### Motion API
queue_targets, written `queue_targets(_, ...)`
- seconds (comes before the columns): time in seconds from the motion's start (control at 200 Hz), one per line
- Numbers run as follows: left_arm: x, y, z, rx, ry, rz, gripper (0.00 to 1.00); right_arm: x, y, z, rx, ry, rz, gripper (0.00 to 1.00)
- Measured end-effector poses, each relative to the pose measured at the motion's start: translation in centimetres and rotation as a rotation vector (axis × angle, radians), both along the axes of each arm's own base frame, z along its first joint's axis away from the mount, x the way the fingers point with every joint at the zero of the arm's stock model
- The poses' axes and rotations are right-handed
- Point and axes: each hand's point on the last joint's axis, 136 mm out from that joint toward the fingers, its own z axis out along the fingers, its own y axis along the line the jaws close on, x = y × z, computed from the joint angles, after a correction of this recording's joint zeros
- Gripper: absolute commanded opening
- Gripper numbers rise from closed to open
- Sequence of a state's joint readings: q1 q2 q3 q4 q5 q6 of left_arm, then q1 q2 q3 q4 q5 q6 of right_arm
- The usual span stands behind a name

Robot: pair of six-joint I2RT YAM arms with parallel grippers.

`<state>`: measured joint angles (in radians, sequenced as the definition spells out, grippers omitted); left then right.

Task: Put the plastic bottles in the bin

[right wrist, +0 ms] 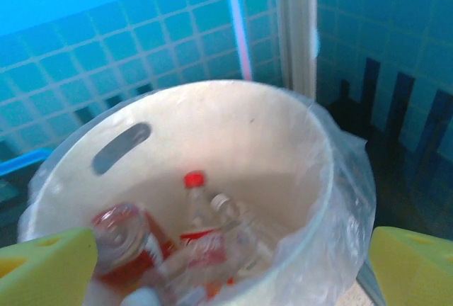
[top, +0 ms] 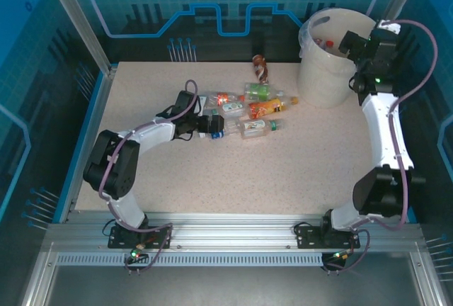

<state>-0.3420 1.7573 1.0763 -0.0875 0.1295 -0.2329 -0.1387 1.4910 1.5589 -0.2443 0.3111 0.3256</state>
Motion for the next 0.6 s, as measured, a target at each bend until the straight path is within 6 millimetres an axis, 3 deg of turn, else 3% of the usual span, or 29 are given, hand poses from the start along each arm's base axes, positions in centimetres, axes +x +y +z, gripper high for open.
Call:
queue_targets(0.2,0.2,-0.2,-1.1,-0.002,0.012,-0.006,0.99,-5.5,4.1,-2.0,0.093,0.025,0.175,1.00)
queue_targets(0.37,0.5,-0.5,-1.7,-0.004,0.010,-0.023,0.99,-9.7,8.7,-5.5,0.201,0.036,0.383,1.00)
queue_targets(0.495,0.5,-0.6,-2.0,0.004,0.006,-0.037,0.99,-11.2,11.2,-7.7,0.267,0.046,0.495,1.00)
queue_targets(0.6,0.8,-0.7,-1.6,0.002,-0.020,-0.052,0.99,-11.5,12.7,-8.4,0.296,0.049,0.566,1.00)
